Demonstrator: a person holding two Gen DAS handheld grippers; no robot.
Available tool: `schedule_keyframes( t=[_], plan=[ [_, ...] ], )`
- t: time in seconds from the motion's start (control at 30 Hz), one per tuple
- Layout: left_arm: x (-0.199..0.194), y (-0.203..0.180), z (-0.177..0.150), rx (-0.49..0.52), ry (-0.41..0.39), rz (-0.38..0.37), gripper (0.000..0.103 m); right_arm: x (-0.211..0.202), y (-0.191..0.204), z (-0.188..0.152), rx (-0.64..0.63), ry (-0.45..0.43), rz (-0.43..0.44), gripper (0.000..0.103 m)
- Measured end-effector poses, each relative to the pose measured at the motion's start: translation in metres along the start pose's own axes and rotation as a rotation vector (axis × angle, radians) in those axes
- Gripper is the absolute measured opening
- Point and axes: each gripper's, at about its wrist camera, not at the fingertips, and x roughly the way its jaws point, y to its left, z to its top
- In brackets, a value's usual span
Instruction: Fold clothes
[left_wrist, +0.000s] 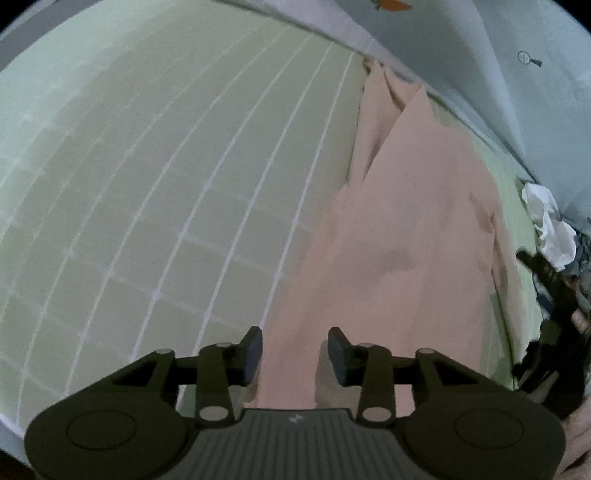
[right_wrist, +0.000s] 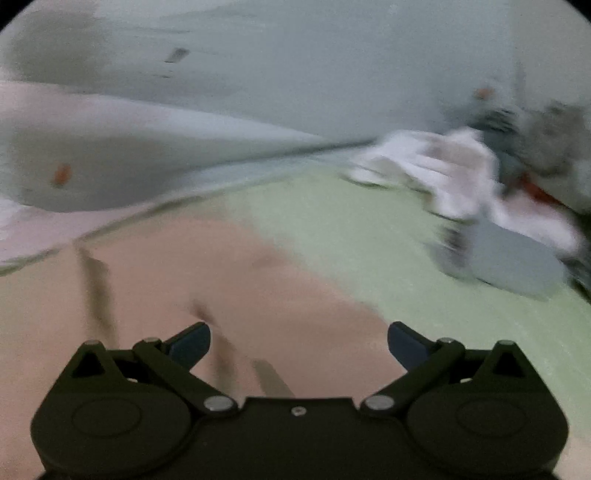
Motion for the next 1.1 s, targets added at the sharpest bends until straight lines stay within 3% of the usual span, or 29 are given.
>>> schedule_keyframes(
  t=[0.2,0.37,0.43,0.6,0.7,0.77,0.83,0.93,1.1],
  plan=[
    [0.017,-0.019,0.035,0.003,-0.035,0.009,0.044,0.038,0.074,0.036,-0.117,0.016,0.183,0.103],
    [0.042,-0.034,0.073,-0.042,-0.051,0.025,0.047,0.081,0.127,0.066,-0.14,0.066,0.335,0.103],
    [0.052,-0.039,0.089,-0.063,-0.057,0.024,0.052,0.098,0.144,0.074,-0.153,0.088,0.382,0.103],
    [0.079,-0.059,0.129,-0.072,-0.067,0.031,0.052,0.132,0.175,0.082,-0.21,0.137,0.466,0.098],
    [0.094,-0.073,0.143,-0.059,-0.069,0.041,0.052,0.15,0.185,0.086,-0.228,0.187,0.543,0.074],
    [0.101,-0.078,0.148,-0.061,-0.077,0.054,0.053,0.158,0.191,0.085,-0.266,0.215,0.587,0.031],
    [0.107,-0.083,0.151,-0.054,-0.086,0.067,0.056,0.164,0.195,0.083,-0.323,0.219,0.594,0.007],
    [0.112,-0.09,0.151,-0.003,-0.103,0.088,0.058,0.166,0.193,0.082,-0.378,0.155,0.539,0.006],
    [0.115,-0.095,0.145,0.068,-0.133,0.11,0.058,0.184,0.177,0.084,-0.289,0.149,0.41,0.007]
  ],
)
